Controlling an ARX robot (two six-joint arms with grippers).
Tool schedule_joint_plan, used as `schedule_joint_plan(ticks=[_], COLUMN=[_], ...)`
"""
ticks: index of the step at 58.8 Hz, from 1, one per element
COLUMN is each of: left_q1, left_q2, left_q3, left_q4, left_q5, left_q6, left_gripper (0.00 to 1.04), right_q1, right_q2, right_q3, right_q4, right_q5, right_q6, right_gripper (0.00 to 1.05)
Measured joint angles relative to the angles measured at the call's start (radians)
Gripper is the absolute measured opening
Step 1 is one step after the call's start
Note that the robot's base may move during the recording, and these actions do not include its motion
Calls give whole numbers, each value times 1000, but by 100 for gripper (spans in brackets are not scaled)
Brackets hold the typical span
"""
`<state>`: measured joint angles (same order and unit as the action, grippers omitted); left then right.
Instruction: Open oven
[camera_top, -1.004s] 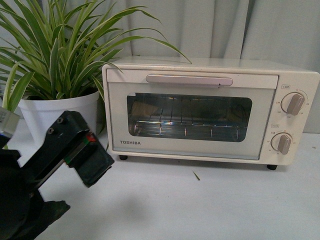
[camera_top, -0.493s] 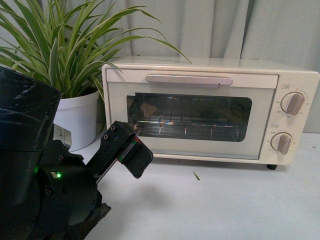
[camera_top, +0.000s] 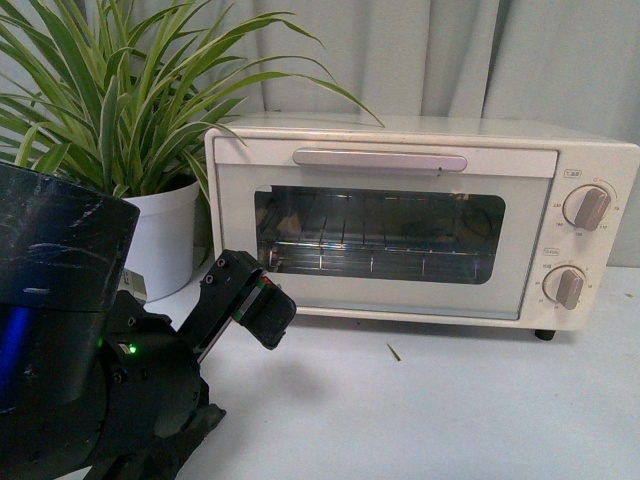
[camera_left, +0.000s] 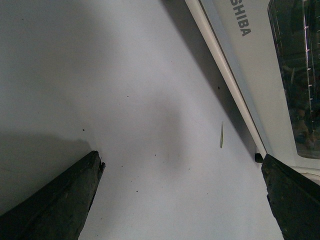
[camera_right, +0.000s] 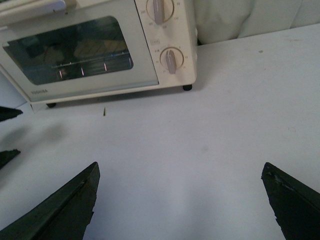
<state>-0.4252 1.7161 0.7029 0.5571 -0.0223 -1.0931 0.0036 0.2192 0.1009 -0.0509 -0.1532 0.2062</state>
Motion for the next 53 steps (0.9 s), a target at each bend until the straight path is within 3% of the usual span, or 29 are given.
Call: schedule_joint_plan(ticks=[11, 24, 39, 53], left_q1=[5, 4, 4, 11], left_q2=[-2, -2, -2, -12], left_q3=[0, 0, -1, -11], left_q4=[0, -2, -1, 0], left_q5=[-2, -10, -8, 5], left_q6=[-5, -1, -1, -3], left_gripper=[98, 98, 98, 98], right_q1=[148, 278, 348, 370], right_q2=[309, 689, 985, 1148], right_q3=[154, 396, 707, 872], right_q4=[172, 215, 164, 98], right_q5=[126, 212, 346, 421], right_q6=[5, 26, 102, 150], right_gripper=[95, 95, 95, 95])
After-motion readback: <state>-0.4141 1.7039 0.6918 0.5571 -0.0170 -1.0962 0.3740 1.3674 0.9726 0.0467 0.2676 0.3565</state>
